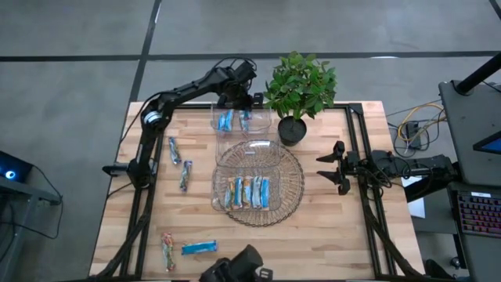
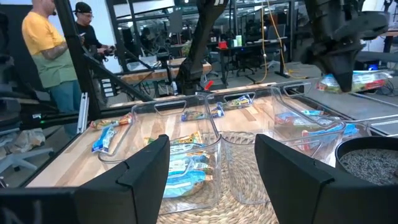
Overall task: Pick and place Granola Bars by type
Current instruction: Put the red granola bar into the top transparent bin
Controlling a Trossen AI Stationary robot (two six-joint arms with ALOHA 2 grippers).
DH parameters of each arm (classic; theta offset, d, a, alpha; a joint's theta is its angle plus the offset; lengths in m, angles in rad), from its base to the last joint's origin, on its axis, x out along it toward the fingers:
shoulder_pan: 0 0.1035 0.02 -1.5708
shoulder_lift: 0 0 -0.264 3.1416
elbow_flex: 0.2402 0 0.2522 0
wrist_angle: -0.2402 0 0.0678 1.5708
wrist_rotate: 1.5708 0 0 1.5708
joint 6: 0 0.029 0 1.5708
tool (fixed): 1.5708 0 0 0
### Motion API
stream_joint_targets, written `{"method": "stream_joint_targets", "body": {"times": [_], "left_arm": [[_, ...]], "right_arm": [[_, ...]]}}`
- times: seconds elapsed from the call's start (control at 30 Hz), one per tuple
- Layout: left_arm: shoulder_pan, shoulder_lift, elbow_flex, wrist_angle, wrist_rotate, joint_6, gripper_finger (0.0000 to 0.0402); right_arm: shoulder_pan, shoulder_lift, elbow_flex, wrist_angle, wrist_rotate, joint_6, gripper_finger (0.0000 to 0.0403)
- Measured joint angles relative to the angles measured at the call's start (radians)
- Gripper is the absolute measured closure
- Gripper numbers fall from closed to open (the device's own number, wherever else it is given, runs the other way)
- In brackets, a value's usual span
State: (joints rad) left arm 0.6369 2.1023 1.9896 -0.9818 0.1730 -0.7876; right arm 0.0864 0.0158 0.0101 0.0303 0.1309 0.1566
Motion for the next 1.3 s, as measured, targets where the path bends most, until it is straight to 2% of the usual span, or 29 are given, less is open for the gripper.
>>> {"method": "stream_joint_targets", "body": {"times": [0.1,0.57,1.03,1.3], "left_arm": [[0.001,0.015,0.0,0.05,0.004,-0.005,0.0393],[0.007,0.093,-0.018,0.079,0.025,-0.021,0.0393],[-0.003,0.095,-0.157,0.237,0.024,-0.079,0.0393],[-0.004,0.095,-0.207,0.26,0.028,-0.084,0.0391]], "right_arm": [[0.0,0.0,0.0,0.0,0.0,0.0,0.0179],[0.0,0.0,0.0,0.0,-0.001,0.0,0.0179],[0.0,0.0,0.0,0.0,0.0,0.0,0.0179],[0.0,0.0,0.0,0.0,0.0,0.0,0.0179]]}}
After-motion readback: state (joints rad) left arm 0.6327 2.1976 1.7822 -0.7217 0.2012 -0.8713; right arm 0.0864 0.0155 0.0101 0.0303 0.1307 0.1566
